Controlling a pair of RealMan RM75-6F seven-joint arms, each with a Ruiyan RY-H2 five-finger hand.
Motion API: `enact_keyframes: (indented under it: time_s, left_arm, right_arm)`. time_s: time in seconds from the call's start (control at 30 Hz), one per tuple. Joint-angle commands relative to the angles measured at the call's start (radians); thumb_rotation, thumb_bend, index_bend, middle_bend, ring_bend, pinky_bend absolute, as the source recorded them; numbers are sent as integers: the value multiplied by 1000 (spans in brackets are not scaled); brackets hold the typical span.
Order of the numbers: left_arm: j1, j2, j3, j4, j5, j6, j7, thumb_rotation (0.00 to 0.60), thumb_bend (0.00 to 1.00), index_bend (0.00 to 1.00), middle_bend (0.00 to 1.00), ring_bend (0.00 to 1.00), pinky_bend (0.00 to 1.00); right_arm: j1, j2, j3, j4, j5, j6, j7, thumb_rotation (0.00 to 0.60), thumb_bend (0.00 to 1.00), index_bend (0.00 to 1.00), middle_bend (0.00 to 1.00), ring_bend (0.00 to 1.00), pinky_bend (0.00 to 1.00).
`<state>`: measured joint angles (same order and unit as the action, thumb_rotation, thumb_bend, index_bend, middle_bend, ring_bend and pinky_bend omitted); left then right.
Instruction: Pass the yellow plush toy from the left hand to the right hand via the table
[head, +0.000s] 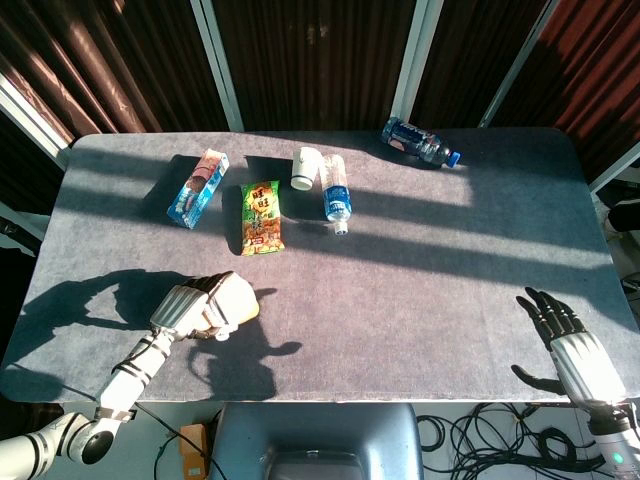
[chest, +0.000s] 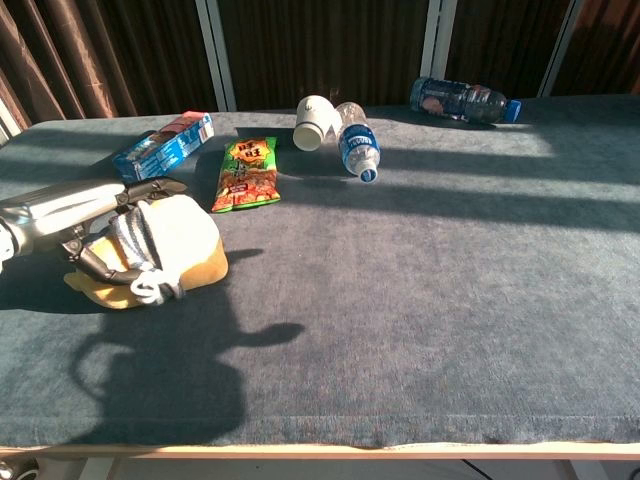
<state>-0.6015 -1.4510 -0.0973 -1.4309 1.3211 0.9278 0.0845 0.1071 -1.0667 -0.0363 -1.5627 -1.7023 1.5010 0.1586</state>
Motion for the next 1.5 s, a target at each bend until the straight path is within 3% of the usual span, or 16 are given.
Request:
enact_keyframes:
  time_s: [0.03,0.17,0.23,0.3,0.4,0.53,0.77,0.97,1.27,1.5]
  left_arm:
    - [-12,-2,-1,-2,-60,-37,54,600,331,0,275,363,538]
    - [-11,-23,-16,5,-114,-13,114,600,370,26,430,531,765]
    - [-7,-39,-24,8,-129,13,138,600,377,132,516,609,843]
    - [-3,-55,-32,10,-129,45,150,600,377,308,618,694,921]
    - [2,-84,-44,28,-112,99,160,600,397,461,736,796,993]
    - [3,-125,-56,62,-75,162,161,600,456,571,844,890,1000]
    - [-15,-130,-84,45,-28,208,158,600,469,590,865,907,1000]
    - [-79,-159,-159,-37,-9,237,212,600,469,590,864,907,1000]
    - [-214,-341,-255,-55,-185,183,420,600,469,590,860,906,1000]
    - [-272,-491,-263,42,-294,172,464,600,469,581,848,894,1000]
  right_arm:
    - [-1,-1,-1,1,-3,4,2,600,94,0,0,0,118]
    - [0,-2,-3,4,-8,6,4,600,94,0,0,0,117]
    - [0,-2,-3,5,-8,5,3,600,94,0,0,0,117]
    - [1,-2,-4,5,-9,3,3,600,94,0,0,0,117]
    - [2,-1,-5,5,-9,1,4,600,94,0,0,0,117]
    - [3,0,-6,3,-10,2,7,600,94,0,0,0,117]
    - [6,4,-9,5,-21,6,22,600,94,0,0,0,117]
    - [5,7,-16,12,-41,20,40,600,94,0,0,0,117]
    - [-33,-49,35,38,4,117,-3,600,94,0,0,0,117]
    - [-37,-39,35,39,7,119,23,600,94,0,0,0,117]
